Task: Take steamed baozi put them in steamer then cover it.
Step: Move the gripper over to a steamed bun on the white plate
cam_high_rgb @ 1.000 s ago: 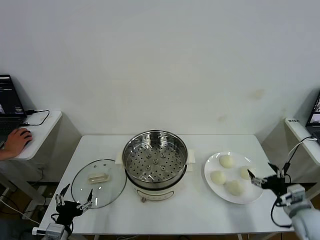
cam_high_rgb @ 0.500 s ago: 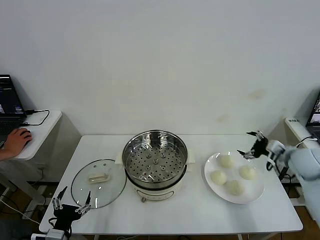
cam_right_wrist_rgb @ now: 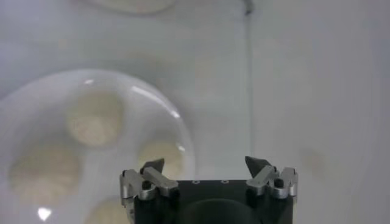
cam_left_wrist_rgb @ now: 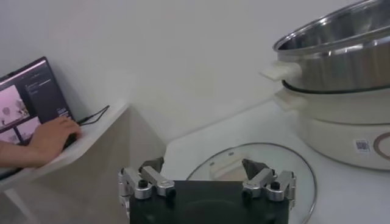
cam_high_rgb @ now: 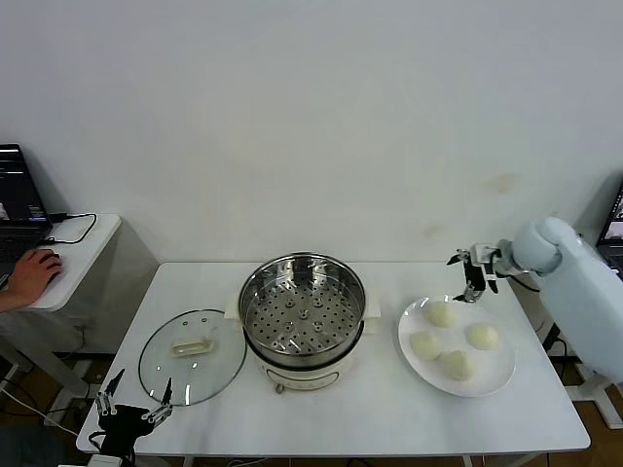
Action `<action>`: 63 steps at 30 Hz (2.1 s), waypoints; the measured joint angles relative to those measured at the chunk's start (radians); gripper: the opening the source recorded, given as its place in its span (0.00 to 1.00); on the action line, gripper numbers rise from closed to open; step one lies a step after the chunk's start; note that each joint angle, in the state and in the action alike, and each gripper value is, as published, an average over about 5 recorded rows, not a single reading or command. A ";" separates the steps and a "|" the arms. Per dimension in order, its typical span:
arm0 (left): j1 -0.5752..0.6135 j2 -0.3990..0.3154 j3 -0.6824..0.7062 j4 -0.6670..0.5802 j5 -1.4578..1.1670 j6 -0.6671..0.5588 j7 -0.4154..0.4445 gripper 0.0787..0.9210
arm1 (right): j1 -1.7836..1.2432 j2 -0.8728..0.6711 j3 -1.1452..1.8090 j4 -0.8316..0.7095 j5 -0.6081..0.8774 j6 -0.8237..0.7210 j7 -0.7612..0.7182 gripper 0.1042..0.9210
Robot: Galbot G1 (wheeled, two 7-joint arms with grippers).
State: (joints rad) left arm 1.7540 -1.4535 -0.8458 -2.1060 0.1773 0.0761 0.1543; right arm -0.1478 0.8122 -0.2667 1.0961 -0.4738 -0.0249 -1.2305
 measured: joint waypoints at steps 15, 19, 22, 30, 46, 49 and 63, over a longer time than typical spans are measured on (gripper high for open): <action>-0.005 0.002 0.007 0.025 0.009 0.001 0.003 0.88 | 0.038 0.082 -0.084 -0.175 -0.042 0.025 -0.006 0.88; -0.002 0.001 0.009 0.029 0.013 0.000 0.002 0.88 | 0.032 0.101 -0.093 -0.208 -0.048 0.027 0.015 0.88; 0.000 0.001 0.010 0.029 0.015 -0.002 0.003 0.88 | 0.027 0.113 -0.098 -0.227 -0.053 0.027 0.038 0.88; 0.009 -0.006 0.012 0.029 0.020 -0.003 0.002 0.88 | 0.019 0.144 -0.101 -0.268 -0.063 0.026 0.095 0.88; 0.018 -0.011 0.015 0.029 0.024 -0.004 0.001 0.88 | 0.003 0.163 -0.100 -0.286 -0.068 0.022 0.137 0.88; 0.016 -0.010 0.015 0.031 0.024 -0.004 0.000 0.88 | 0.001 0.161 -0.099 -0.286 -0.067 0.021 0.142 0.88; 0.004 -0.011 0.024 0.042 0.027 -0.004 0.000 0.88 | -0.001 0.144 -0.091 -0.278 -0.055 0.026 0.131 0.59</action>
State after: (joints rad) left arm 1.7583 -1.4642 -0.8220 -2.0641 0.2046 0.0726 0.1545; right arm -0.1493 0.9557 -0.3574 0.8181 -0.5293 0.0009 -1.0993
